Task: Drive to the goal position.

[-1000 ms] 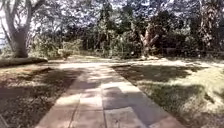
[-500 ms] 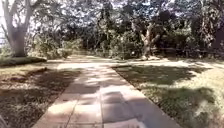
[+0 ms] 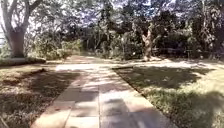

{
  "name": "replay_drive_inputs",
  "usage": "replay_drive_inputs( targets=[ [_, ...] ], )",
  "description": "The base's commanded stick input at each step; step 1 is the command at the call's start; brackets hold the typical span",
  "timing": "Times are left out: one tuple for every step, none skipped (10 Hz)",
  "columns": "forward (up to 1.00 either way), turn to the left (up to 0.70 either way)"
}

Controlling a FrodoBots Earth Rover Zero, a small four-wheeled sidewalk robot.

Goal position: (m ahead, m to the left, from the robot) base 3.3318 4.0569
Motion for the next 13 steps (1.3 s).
replay_drive_inputs(
  targets=[
    [0.50,0.10],
    [0.50,0.50],
    [0.50,0.50],
    [0.50,0.50],
    [0.50,0.00],
    [0.50,0.00],
    [0.50,0.00],
    [0.50,0.00],
    [0.50,0.00],
    [0.50,0.00],
    [0.50,0.00],
    [0.50,0.00],
    [0.50,0.00]
  ],
)
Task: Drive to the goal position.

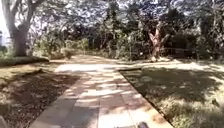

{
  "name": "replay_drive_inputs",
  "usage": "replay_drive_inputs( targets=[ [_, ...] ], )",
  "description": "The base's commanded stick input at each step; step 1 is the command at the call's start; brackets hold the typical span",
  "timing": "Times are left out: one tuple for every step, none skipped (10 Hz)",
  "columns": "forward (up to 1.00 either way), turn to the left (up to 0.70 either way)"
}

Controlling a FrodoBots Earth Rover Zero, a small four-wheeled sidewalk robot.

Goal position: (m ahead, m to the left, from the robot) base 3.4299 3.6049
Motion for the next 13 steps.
replay_drive_inputs(
  targets=[
    [0.50,0.00],
    [0.50,0.00],
    [0.50,0.00],
    [0.50,0.00],
    [0.50,0.00],
    [0.50,0.00],
    [0.50,0.00],
    [0.50,0.00],
    [0.50,0.00],
    [0.50,0.00],
    [0.50,0.08],
    [0.50,0.50],
    [0.50,0.50]
  ],
)
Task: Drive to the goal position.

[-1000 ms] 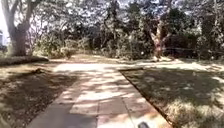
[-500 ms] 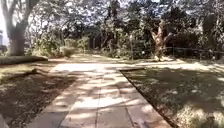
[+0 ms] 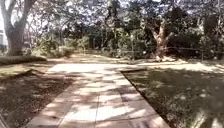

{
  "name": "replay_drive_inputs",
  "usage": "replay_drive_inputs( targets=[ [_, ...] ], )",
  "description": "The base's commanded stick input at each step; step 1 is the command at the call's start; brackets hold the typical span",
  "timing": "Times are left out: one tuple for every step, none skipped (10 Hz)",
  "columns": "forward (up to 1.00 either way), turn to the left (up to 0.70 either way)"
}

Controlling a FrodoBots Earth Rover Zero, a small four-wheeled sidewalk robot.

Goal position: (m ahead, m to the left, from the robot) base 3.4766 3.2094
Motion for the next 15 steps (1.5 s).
replay_drive_inputs(
  targets=[
    [0.50,0.48],
    [0.50,0.11],
    [0.50,0.00],
    [0.50,0.00],
    [0.50,0.00],
    [0.50,0.00],
    [0.50,0.00],
    [0.50,0.00],
    [0.50,0.00],
    [0.50,0.00],
    [0.50,0.00],
    [0.50,0.00],
    [0.50,0.00],
    [0.50,0.00],
    [0.50,0.00]
  ],
)
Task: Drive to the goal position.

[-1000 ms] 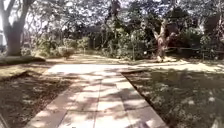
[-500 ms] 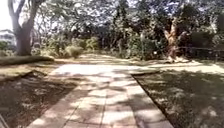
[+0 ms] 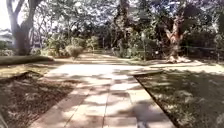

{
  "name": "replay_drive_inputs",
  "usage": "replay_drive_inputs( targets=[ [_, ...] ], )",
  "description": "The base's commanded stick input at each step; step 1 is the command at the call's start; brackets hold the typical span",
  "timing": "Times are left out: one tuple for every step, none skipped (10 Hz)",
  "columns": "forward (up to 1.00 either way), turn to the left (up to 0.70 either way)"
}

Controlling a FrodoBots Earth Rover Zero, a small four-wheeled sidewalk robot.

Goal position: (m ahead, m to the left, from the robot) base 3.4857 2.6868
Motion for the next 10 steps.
replay_drive_inputs(
  targets=[
    [0.50,0.00],
    [0.50,0.00],
    [0.50,0.00],
    [0.50,0.00],
    [0.50,0.00],
    [0.50,0.00],
    [0.50,0.00],
    [0.50,0.00],
    [0.50,0.00],
    [0.50,0.00]
  ],
)
